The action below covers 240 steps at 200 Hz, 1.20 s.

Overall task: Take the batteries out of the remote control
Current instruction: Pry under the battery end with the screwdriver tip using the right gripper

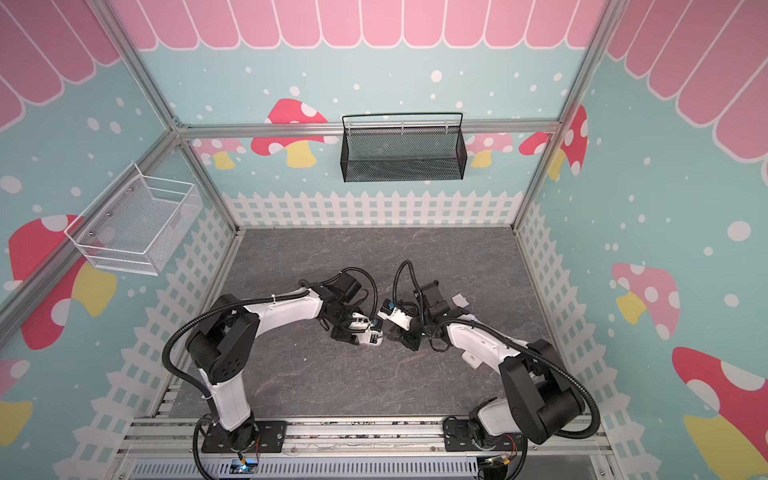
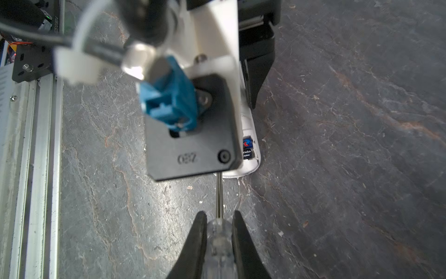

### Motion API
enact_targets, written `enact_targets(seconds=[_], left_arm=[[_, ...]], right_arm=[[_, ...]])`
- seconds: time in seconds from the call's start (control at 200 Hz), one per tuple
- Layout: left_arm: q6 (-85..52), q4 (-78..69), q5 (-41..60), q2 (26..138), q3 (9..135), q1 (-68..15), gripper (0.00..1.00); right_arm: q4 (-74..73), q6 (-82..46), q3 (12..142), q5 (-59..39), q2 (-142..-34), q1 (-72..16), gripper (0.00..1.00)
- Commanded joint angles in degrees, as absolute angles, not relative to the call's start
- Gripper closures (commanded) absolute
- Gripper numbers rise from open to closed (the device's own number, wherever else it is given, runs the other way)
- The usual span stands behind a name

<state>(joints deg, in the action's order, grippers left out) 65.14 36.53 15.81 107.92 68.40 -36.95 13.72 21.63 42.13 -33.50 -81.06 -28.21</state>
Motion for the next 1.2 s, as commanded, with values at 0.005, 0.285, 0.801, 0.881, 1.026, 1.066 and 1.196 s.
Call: enact_targets(seconds=[0.005,0.285,0.801,0.881,1.026,1.066,1.196], left_arm=[[66.8,38.7,14.4,107.7,67.4,-37.4,0.58],[66.8,38.8,14.4,107.8,67.4,-37.4,0.58],[66.8,38.7,14.6,107.9,67.5,-37.4,0.58],[66.8,38.8,14.7,107.9,67.4,-37.4,0.58],[66.8,38.8,14.6,108.0,67.7,-37.4,0.58],[66.8,38.7,14.6,108.1,67.6,-37.4,0.58],[66.8,38.8,14.7,108.2,67.5,-37.4,0.58]], right_arm=[[15.0,23.2,42.2,-35.3,-82.1,-28.6,1.00],[15.6,23.1,42.2,-35.4,-82.8,-28.7,1.00],[16.8,24.3,42.7,-33.0,-84.3,-29.8,1.00],[17.2,25.3,42.9,-30.7,-84.5,-30.3,1.00],[17.2,26.0,42.6,-27.1,-83.6,-30.8,1.00],[17.2,26.3,42.6,-26.2,-83.3,-30.9,1.00],[15.8,26.9,42.2,-21.6,-82.2,-31.8,1.00]])
